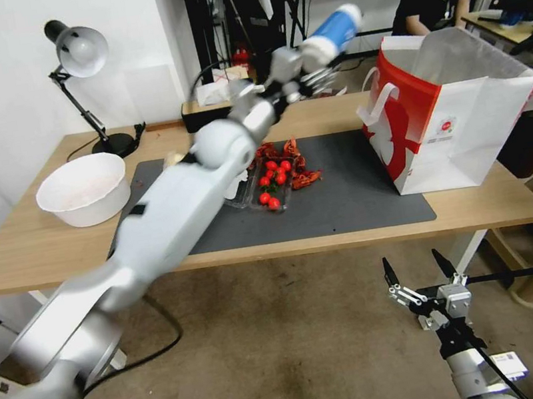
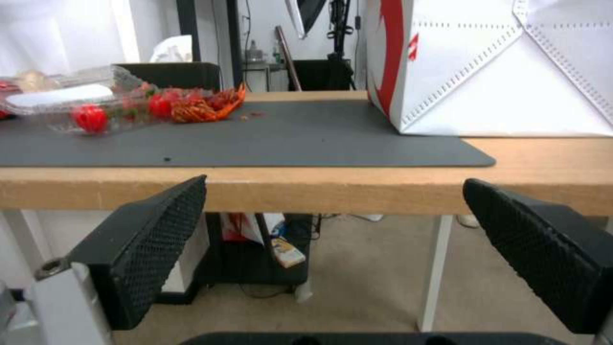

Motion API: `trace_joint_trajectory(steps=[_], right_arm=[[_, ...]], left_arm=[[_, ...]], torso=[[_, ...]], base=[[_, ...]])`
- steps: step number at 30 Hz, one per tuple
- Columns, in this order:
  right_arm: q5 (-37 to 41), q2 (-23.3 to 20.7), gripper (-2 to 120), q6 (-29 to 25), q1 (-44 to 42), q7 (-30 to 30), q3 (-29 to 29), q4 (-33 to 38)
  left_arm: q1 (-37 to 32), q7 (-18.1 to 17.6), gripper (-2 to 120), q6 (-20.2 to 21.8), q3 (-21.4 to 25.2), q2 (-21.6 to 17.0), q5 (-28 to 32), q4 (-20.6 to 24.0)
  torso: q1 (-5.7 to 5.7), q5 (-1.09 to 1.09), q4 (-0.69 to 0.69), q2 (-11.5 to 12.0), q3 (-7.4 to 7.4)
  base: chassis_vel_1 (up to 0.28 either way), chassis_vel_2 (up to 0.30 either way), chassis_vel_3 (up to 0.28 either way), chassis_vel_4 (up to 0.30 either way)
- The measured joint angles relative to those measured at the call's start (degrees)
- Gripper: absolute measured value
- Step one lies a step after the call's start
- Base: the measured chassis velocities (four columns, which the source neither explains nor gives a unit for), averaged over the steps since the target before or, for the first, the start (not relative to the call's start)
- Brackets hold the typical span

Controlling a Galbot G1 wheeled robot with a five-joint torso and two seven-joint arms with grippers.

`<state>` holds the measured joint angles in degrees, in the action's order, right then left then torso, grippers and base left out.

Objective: Pick up the trash from the table and place it into the takeout bag.

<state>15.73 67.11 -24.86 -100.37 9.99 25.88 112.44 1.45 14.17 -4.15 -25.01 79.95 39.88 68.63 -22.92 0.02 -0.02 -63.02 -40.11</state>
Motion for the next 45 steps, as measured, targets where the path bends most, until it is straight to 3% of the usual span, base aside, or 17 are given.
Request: trace_joint_trajectory(steps=[7, 12, 20, 35, 37, 43, 45], right_arm=[[0.24, -0.75, 100, -0.06, 1.13, -0.11, -0.41, -1.29], [0.30, -0.81, 100, -0.06, 1.09, -0.16, -0.41, -1.45], [0.53, -1.20, 100, -0.14, 1.13, -0.28, -0.32, -2.18], [0.69, -1.45, 100, -0.05, 2.38, -0.20, -0.91, -3.50], [0.70, -1.46, 100, -0.02, 2.41, -0.20, -0.91, -3.50], [0.72, -1.23, 100, -0.01, 2.43, -0.21, -1.00, -3.72], [0.72, -1.20, 100, -0.01, 2.42, -0.21, -1.00, -3.72]], left_arm=[[5.90, 1.23, 63, -2.44, -5.65, 4.71, -2.70, -6.75], [7.93, 1.93, 63, -3.09, -6.38, 7.46, -2.63, -9.27], [10.70, 6.27, 63, -4.24, -9.14, 12.08, -3.18, -13.76], [10.22, 6.25, 63, -3.87, -13.30, 12.26, -3.61, -15.07], [10.01, 6.25, 66, -3.74, -13.31, 12.21, -3.74, -15.09], [9.90, 6.02, 88, -3.35, -12.76, 12.09, -3.72, -14.35], [9.89, 6.00, 90, -3.31, -12.66, 12.08, -3.71, -14.32]], torso=[[0.00, -0.01, 0.05, 0.00, 0.00], [0.00, 0.00, 0.00, 0.00, 0.00], [0.00, 0.00, 0.00, 0.00, 0.00], [0.01, -0.02, 0.03, 0.00, 0.00], [0.01, -0.02, 0.03, 0.00, 0.00], [0.01, -0.02, 0.01, 0.00, 0.00], [0.01, -0.02, 0.02, 0.00, 0.00]], base=[[0.000, 0.000, 0.000, 0.000], [0.000, 0.000, 0.000, 0.000], [0.000, 0.000, 0.000, 0.000], [0.000, 0.000, 0.000, 0.000], [0.000, 0.000, 0.000, 0.000], [0.000, 0.000, 0.000, 0.000], [0.000, 0.000, 0.000, 0.000]])
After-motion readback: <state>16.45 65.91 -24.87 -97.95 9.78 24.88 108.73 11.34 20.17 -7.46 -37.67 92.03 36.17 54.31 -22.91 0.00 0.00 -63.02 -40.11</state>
